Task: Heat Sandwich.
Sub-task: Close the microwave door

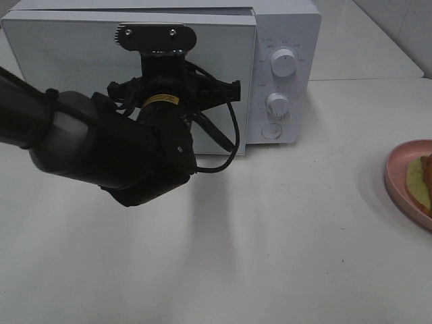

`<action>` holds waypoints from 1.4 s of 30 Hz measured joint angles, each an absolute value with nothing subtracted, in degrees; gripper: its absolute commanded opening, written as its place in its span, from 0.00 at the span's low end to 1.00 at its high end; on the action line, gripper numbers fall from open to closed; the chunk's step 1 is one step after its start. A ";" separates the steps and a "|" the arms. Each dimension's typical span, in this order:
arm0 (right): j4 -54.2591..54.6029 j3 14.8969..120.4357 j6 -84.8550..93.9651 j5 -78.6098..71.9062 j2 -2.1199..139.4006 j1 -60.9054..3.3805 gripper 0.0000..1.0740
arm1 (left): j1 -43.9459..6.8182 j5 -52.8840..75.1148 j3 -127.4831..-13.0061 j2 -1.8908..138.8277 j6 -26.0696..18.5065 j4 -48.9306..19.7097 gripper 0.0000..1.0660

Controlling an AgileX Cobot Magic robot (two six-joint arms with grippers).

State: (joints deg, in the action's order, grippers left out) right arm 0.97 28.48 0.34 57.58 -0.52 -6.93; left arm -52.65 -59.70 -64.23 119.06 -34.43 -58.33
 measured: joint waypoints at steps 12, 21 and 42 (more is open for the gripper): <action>0.97 28.48 0.34 57.58 -0.52 -6.93 0.60 | -51.05 -59.30 -66.92 120.66 -34.55 -56.72 0.00; 0.97 28.48 0.34 57.58 -0.52 -6.93 0.60 | -47.84 -56.72 -66.75 120.72 -33.46 -53.00 0.00; 0.97 28.48 0.34 57.58 -0.52 -6.93 0.60 | -48.59 -55.81 -66.81 120.26 -31.80 -54.20 0.00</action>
